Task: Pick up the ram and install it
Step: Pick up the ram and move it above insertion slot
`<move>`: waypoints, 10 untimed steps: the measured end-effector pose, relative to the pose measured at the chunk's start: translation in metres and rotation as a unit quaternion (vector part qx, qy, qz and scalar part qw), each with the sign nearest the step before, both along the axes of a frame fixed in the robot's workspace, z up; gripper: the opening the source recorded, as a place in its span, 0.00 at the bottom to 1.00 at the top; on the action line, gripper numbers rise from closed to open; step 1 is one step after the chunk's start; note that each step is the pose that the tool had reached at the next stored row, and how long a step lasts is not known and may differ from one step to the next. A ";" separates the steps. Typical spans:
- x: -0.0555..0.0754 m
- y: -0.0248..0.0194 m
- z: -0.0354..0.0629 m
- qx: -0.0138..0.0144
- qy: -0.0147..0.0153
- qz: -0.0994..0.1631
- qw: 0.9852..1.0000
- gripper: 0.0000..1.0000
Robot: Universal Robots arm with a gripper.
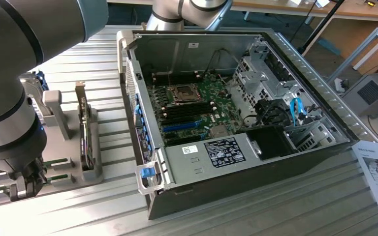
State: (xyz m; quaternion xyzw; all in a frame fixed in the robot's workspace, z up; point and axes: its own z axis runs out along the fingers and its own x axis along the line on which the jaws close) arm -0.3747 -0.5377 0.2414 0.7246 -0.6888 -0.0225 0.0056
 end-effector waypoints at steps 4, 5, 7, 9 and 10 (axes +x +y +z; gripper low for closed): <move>0.000 0.0000 -0.0008 0.000 0.000 0.000 1.000 0.24; 0.000 0.0000 -0.0023 0.000 0.000 0.000 1.000 0.24; 0.000 -0.0001 -0.0052 0.000 0.000 0.000 1.000 0.24; 0.000 0.0000 -0.0082 0.000 0.000 0.000 1.000 0.24; 0.000 0.0000 -0.0084 0.000 0.000 0.000 1.000 0.24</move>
